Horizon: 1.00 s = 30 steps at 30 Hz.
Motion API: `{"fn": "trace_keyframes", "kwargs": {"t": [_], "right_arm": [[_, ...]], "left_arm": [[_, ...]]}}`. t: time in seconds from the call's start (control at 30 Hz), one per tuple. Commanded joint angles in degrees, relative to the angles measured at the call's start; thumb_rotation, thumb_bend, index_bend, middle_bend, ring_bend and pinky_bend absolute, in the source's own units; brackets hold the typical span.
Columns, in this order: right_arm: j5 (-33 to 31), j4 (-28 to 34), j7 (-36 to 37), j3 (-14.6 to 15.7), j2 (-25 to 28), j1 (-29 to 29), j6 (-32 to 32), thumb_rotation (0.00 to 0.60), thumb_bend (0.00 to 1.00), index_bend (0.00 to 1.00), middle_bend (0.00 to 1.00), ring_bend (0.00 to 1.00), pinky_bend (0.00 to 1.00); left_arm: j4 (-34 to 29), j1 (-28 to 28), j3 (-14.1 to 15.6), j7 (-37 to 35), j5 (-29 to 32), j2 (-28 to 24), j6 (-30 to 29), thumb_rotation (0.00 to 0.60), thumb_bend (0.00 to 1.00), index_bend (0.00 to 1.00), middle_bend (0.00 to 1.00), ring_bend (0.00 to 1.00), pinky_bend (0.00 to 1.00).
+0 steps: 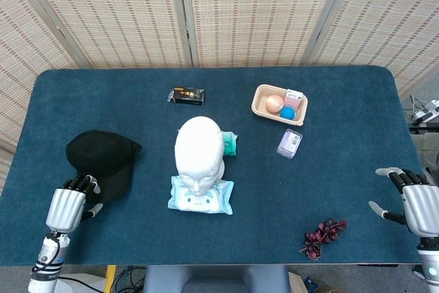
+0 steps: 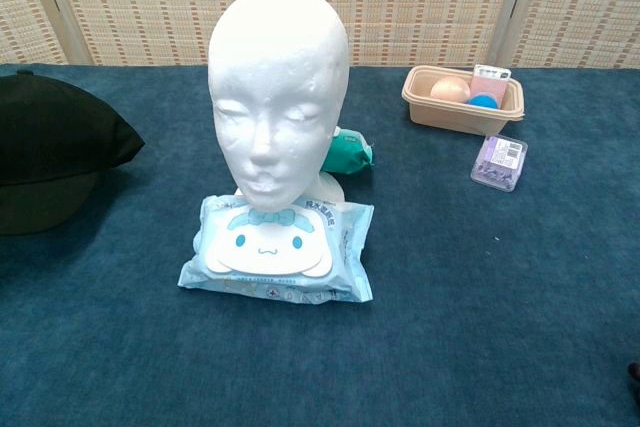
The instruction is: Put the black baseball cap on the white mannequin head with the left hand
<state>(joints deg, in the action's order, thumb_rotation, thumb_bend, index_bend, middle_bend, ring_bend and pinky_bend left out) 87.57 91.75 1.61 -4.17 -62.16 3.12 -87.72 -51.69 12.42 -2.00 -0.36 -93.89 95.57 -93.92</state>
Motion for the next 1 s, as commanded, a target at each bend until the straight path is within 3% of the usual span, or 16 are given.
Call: {"fn": "trace_keyframes", "kwargs": {"t": [0.03,0.4,1.0], "right_arm": [[0.0,0.0,-0.1,0.0,0.0,0.0,0.1,0.6,0.09,0.33,0.36,0.31,0.38],[-0.1,0.0,-0.2,0.0,-0.1,0.0,0.1,0.6,0.09,0.33,0.36,0.31,0.38],[-0.2,0.1,0.0,0.0,0.0,0.1,0.2,0.6,0.09,0.33,0.36,0.31,0.38]], "left_arm": [[-0.1,0.1,-0.1,-0.1,-0.1,-0.3,-0.4,0.6,0.05,0.55,0.42,0.35,0.5],[-0.3,0.5,-1.1,-0.1,0.4,-1.0,-1.2,0.6,0.09,0.55,0.42,0.35,0.5],[-0.2,0.9,-1.6,-0.4,1.2,-1.0,-1.0,0.6,0.36,0.58,0.42,0.35,0.5]]}}
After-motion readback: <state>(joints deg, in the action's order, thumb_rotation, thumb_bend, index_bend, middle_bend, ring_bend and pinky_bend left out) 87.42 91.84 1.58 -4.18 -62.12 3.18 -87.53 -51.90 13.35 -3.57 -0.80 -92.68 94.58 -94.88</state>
